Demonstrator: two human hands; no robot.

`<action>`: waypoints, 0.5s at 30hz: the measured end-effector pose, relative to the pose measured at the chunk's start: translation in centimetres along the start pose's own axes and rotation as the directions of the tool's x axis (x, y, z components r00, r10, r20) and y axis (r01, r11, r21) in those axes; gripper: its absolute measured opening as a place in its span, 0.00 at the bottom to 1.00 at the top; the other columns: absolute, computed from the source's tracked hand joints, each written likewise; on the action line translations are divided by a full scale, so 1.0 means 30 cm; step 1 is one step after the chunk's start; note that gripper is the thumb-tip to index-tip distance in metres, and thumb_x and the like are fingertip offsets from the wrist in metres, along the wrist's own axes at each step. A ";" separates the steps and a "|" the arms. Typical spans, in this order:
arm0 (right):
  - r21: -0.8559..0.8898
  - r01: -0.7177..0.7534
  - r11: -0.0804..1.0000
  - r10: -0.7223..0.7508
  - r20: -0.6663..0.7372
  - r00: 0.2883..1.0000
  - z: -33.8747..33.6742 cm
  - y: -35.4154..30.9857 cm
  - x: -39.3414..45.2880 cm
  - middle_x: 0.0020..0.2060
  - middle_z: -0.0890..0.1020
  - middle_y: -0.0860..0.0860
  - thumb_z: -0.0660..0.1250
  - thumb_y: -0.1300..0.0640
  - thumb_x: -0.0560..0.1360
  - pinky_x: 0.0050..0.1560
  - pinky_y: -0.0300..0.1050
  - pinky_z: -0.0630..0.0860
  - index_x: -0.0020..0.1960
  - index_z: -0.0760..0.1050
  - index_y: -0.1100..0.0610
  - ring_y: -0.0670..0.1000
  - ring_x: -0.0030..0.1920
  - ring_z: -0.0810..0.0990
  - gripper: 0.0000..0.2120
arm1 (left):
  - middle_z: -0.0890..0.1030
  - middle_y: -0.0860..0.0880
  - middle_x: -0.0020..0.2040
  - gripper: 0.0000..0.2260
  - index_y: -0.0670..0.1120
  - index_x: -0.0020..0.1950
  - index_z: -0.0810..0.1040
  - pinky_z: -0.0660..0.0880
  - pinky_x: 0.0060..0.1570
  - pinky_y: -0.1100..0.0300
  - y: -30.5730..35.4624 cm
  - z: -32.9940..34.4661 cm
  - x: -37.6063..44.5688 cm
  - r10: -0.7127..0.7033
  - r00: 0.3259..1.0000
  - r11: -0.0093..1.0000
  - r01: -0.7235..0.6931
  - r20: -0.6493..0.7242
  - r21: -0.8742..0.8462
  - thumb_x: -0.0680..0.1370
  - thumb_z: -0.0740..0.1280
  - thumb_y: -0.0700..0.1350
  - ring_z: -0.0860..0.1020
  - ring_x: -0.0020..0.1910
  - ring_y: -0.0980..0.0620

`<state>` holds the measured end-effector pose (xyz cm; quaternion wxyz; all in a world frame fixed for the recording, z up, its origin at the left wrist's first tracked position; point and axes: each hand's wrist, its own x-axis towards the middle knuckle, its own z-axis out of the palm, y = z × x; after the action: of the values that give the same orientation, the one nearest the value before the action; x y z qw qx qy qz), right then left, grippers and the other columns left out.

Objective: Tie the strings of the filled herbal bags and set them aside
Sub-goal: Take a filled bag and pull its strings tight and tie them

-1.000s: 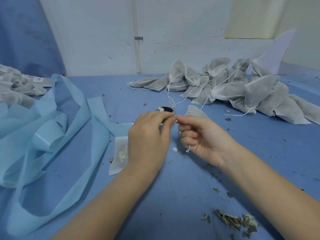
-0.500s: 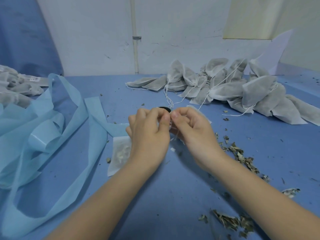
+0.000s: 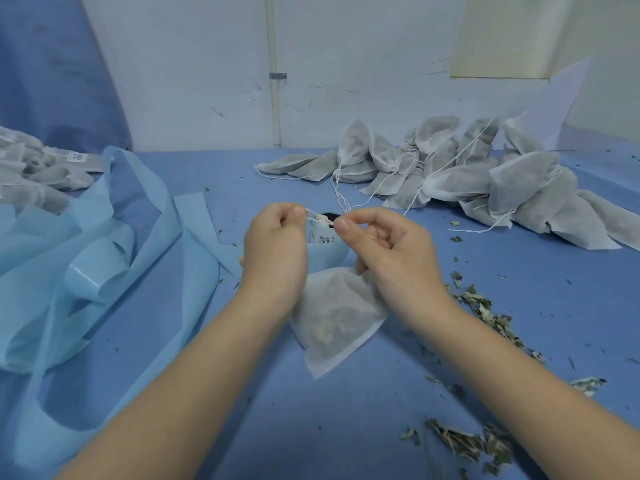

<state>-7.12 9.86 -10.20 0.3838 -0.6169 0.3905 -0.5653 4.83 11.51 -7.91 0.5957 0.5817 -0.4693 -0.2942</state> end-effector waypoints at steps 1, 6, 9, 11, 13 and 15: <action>-0.009 0.006 1.000 -0.006 0.004 1.000 -0.001 0.000 0.002 0.22 0.66 0.43 0.72 0.53 0.73 0.34 0.45 0.65 0.38 0.81 0.45 0.49 0.27 0.65 0.06 | 0.72 0.61 0.40 0.12 0.55 0.38 0.71 0.68 0.47 0.74 -0.001 -0.002 0.004 -0.004 1.000 0.999 0.004 0.012 -0.039 0.81 0.59 0.43 0.72 0.42 0.62; 0.008 0.009 1.000 -0.008 -0.099 0.995 -0.010 -0.007 0.004 0.19 0.71 0.40 0.71 0.55 0.74 0.27 0.32 0.67 0.39 0.81 0.47 0.41 0.21 0.67 0.06 | 0.76 0.57 0.43 0.10 0.54 0.40 0.72 0.65 0.38 0.80 -0.012 0.011 -0.003 0.053 0.996 0.999 -0.052 0.068 -0.014 0.81 0.60 0.44 0.72 0.41 0.64; 0.182 -0.050 0.982 0.095 -0.250 0.963 -0.018 -0.010 0.017 0.17 0.68 0.42 0.70 0.56 0.75 0.24 0.34 0.66 0.41 0.81 0.51 0.43 0.20 0.65 0.04 | 0.76 0.53 0.51 0.09 0.54 0.42 0.73 0.66 0.53 0.65 -0.028 0.015 -0.009 0.113 0.993 0.985 -0.116 0.029 0.131 0.81 0.59 0.46 0.72 0.55 0.54; 0.345 -0.066 0.936 0.188 -0.332 0.924 -0.027 -0.009 0.034 0.17 0.64 0.44 0.69 0.57 0.76 0.23 0.35 0.64 0.41 0.79 0.54 0.44 0.19 0.62 0.05 | 0.75 0.55 0.47 0.07 0.52 0.44 0.72 0.64 0.44 0.64 -0.035 0.019 -0.018 0.092 0.995 0.985 -0.084 -0.044 0.154 0.81 0.58 0.50 0.72 0.50 0.54; 0.430 -0.076 0.900 0.267 -0.403 0.875 -0.035 -0.005 0.045 0.19 0.62 0.45 0.70 0.57 0.76 0.24 0.36 0.62 0.43 0.80 0.56 0.46 0.22 0.60 0.05 | 0.75 0.56 0.42 0.12 0.50 0.44 0.73 0.65 0.38 0.64 -0.038 0.030 -0.034 -0.050 0.998 0.999 0.050 -0.032 0.013 0.78 0.59 0.58 0.74 0.43 0.57; 0.447 -0.092 0.890 0.322 -0.473 0.820 -0.040 0.003 0.053 0.22 0.61 0.47 0.70 0.55 0.75 0.25 0.37 0.64 0.48 0.82 0.58 0.48 0.25 0.60 0.06 | 0.80 0.53 0.43 0.20 0.47 0.45 0.78 0.70 0.42 0.61 -0.035 0.042 -0.044 -0.170 0.978 0.973 0.186 0.125 -0.134 0.72 0.65 0.64 0.78 0.44 0.54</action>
<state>-8.24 8.32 -9.56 0.4389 -0.2943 0.4226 -0.7364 3.40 12.02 -9.37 0.5801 0.5589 -0.4257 -0.4122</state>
